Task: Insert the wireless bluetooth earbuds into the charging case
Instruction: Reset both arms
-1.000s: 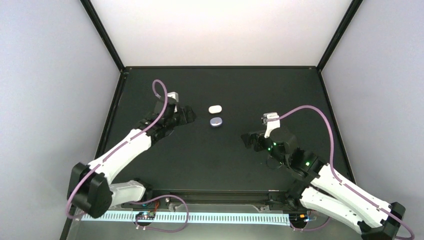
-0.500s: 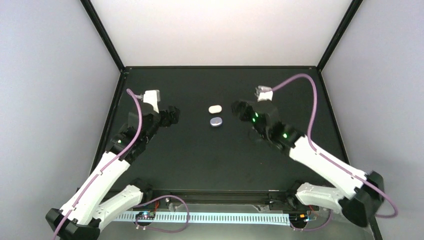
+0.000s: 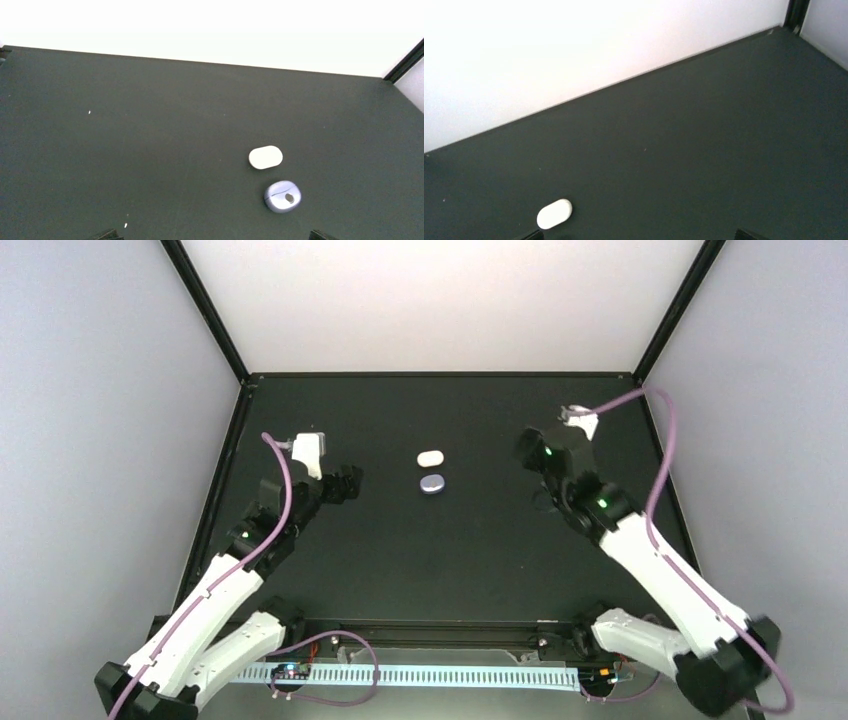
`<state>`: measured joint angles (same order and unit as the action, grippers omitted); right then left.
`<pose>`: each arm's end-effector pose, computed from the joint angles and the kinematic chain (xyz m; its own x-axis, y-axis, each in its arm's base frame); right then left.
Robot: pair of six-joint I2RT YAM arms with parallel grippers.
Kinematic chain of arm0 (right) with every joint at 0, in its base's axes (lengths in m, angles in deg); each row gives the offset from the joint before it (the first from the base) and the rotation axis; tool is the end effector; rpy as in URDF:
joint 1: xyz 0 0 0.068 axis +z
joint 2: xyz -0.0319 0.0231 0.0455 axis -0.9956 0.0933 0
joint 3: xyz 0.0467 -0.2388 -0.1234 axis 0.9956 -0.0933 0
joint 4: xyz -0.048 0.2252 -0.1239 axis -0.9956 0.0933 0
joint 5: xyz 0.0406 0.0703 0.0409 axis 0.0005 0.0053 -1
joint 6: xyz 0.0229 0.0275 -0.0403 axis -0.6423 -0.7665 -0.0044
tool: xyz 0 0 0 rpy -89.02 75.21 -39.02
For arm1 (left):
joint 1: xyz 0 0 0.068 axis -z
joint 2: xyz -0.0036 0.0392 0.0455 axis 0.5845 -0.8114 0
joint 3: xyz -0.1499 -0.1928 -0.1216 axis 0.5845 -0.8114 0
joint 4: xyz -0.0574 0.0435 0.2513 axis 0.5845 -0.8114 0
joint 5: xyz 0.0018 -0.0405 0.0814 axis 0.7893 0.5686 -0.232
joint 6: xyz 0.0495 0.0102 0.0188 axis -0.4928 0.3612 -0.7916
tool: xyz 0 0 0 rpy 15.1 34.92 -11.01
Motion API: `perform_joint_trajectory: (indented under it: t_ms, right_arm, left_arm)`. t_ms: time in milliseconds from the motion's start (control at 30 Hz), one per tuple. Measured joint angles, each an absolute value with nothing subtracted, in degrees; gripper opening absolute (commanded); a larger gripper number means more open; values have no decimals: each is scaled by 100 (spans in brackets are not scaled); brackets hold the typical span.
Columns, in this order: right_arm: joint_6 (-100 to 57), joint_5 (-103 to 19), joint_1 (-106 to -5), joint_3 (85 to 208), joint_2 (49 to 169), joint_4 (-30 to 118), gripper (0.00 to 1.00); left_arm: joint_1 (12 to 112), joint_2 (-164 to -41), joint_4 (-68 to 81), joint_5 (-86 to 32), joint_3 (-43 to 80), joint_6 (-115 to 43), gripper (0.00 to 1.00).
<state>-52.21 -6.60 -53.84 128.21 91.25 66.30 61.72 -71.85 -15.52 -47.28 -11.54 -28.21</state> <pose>0.2181 0.1107 0.3315 -0.3921 0.3884 -0.8339 0.1732 0.9215 0.3478 0.1645 -0.0719 0.3068 -0.4072 -0.1567 -0.8998 0.1337 0.9643 -0.2284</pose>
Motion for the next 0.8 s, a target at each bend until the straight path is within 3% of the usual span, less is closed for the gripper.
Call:
perform_joint_trajectory:
  t_ms: [267, 433, 800]
  right_arm:
    - [-3864, -529, -5375, 11525, 6332, 6505, 100]
    - [-3359, -620, -5375, 10539, 5189, 6272, 100]
    - [-3077, -625, -5375, 10212, 4771, 5649, 100]
  left_arm:
    - [6172, -7255, -1356, -4640, -1154, -2775, 99]
    - [6172, -7305, -1128, -4573, -1180, -2770, 99]
    - [6334, -7509, -1205, -4205, -1189, -2915, 99]
